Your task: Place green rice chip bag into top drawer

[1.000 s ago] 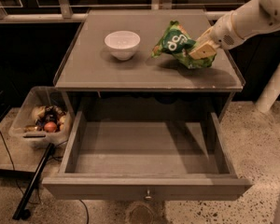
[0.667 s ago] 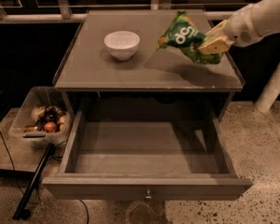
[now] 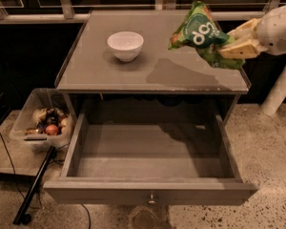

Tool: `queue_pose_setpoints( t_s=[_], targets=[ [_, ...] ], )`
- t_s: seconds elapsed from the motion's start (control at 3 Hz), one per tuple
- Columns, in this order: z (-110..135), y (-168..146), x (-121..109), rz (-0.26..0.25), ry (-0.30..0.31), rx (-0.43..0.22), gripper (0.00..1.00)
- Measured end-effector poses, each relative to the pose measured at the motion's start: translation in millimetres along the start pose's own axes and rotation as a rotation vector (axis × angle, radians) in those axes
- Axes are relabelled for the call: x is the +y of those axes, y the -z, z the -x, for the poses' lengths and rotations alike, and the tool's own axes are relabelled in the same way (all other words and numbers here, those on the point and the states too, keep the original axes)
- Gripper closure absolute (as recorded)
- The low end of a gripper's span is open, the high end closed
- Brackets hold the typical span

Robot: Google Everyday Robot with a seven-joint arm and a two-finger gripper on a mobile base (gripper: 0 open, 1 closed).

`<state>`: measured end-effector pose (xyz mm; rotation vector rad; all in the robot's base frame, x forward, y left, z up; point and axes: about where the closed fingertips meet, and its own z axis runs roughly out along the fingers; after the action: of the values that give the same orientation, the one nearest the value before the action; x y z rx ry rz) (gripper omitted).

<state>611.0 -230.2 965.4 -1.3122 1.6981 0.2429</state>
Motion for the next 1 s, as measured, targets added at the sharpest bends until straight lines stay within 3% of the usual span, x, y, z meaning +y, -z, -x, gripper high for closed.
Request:
queue_pose_setpoints(
  t_s=[0.67,1.0],
  targets=[
    [-19.3,49.3,70.0,-0.037,-0.002,0.037,1.00],
    [-37.8,64.4,116.2,-0.035,-0.040,0.077,1.00]
  ],
)
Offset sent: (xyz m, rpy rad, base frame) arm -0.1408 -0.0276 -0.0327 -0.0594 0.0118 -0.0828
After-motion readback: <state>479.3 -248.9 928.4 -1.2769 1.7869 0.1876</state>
